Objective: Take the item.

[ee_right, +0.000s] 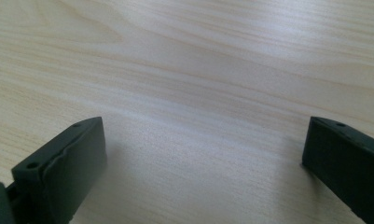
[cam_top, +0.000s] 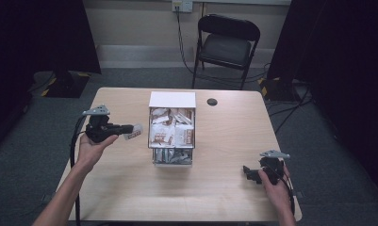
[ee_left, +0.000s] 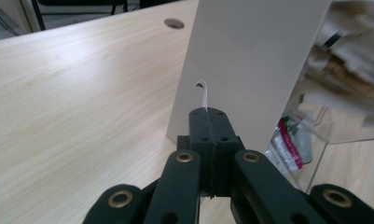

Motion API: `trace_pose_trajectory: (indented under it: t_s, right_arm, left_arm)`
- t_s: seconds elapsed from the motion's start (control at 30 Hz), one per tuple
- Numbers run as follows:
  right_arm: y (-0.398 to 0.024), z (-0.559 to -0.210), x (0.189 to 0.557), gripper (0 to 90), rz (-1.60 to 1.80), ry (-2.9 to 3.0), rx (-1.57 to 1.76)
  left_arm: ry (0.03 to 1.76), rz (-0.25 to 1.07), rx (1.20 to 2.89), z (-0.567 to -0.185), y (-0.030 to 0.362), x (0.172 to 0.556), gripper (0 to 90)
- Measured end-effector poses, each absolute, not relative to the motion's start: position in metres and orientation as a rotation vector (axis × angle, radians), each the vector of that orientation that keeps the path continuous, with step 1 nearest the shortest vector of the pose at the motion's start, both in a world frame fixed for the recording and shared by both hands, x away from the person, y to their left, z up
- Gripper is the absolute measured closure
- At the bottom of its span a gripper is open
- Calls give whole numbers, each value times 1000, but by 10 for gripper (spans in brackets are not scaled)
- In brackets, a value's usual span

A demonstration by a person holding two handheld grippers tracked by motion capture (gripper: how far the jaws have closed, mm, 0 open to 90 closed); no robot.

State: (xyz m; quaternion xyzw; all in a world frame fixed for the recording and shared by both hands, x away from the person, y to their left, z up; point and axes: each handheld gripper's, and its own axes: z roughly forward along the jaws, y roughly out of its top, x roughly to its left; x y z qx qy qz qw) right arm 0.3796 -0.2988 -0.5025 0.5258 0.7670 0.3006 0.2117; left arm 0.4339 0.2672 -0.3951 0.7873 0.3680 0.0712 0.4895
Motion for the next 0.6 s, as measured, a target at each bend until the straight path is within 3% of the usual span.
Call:
trace_pose_trajectory:
  t_s: [0.6]
  right_arm:
    - [-299,-503,380,0,836,2131,1458]
  left_arm:
    - [938,102,2009,-447,252,444,900]
